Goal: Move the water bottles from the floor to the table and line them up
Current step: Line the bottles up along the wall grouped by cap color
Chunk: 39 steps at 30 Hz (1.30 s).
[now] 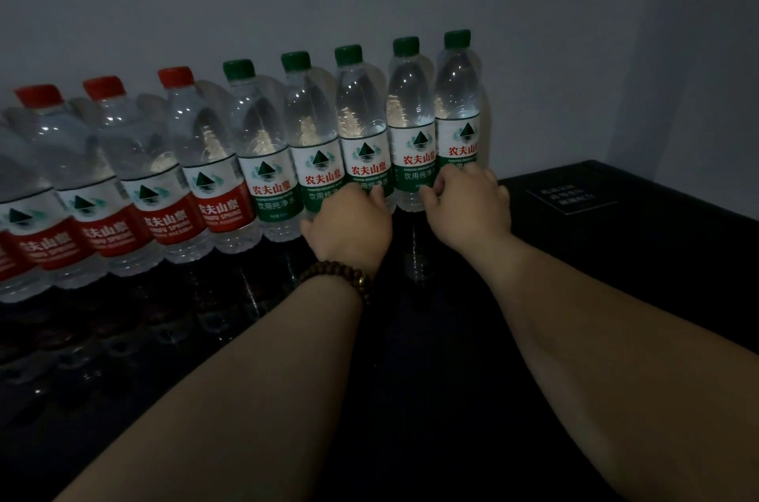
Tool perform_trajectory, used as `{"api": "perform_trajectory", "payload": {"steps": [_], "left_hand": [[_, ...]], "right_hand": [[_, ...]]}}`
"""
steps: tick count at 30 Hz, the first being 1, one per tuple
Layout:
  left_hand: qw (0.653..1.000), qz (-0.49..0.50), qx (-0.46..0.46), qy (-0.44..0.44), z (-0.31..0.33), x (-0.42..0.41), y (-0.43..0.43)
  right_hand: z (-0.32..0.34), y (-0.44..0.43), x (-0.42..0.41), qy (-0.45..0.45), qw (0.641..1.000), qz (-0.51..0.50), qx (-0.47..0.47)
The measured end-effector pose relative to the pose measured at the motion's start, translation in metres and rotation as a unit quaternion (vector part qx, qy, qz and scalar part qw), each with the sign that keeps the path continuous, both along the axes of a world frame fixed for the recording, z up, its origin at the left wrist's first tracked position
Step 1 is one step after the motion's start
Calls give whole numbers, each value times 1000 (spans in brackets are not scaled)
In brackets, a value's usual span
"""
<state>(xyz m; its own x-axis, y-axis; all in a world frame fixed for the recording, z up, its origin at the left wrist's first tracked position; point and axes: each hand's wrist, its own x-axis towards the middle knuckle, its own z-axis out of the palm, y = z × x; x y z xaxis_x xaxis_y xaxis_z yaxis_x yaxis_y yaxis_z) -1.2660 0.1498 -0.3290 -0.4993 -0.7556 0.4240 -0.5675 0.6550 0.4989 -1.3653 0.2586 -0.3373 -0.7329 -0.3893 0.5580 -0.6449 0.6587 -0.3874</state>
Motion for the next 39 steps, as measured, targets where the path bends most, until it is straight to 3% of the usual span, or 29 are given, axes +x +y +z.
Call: {"api": "perform_trajectory", "payload": {"steps": [6,9,11,15,22,31,39], "left_hand": [[995,-27,52,-84,11,52,-6],[986,-13,2,-164,16,94,-34],[975,-4,-51,-214,14,122,-58],[954,-70,-75,-282,3,146,-92],[972,-58,-76,-216,-4,136,-106],[960,-59,-100,-257,1,130,-111],[977,-46,-30,-205,1,158,-108]], "right_hand": [[2,1,20,93,989,78,81],[7,-4,34,149,969,77,181],[10,-13,45,138,961,94,223],[7,-51,77,78,964,145,211],[6,-95,94,111,952,153,240],[6,-101,89,91,955,139,246],[11,-107,125,68,947,173,261]]}}
